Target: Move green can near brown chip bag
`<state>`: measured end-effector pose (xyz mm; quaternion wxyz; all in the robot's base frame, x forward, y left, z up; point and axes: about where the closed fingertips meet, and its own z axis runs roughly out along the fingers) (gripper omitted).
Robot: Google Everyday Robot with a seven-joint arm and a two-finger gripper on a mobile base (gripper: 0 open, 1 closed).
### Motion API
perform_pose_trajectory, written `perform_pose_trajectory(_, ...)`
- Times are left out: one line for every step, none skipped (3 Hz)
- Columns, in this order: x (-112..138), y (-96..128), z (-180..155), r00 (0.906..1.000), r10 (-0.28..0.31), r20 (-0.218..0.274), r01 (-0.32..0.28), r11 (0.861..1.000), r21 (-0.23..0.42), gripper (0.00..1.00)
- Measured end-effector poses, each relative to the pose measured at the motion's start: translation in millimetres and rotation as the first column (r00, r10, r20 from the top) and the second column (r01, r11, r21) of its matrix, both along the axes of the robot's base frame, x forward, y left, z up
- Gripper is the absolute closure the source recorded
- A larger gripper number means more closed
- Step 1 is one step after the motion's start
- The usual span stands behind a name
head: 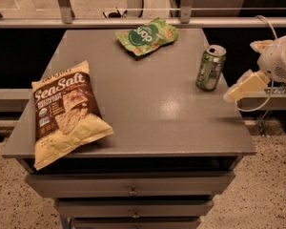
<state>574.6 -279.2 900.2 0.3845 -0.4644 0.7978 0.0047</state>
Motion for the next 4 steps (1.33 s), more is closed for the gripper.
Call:
perform_pose_trajectory(42.3, 10.9, 5.4, 0.9982, -0.031, 0.052, 0.019, 0.975, 0.219, 0.0)
perform_pose_trajectory(60.3, 24.3, 10.6, 0.9982, -0.032, 0.051, 0.012, 0.937, 0.35, 0.0)
perform_pose_trajectory(76.5, 44.5, 3.1, 1.0, -0.009, 0.0, 0.008, 0.881, 0.473, 0.23)
perform_pose_trajectory(80.9, 53.6, -2.8, 0.9991, 0.013, -0.039, 0.01, 0.851, 0.525, 0.46)
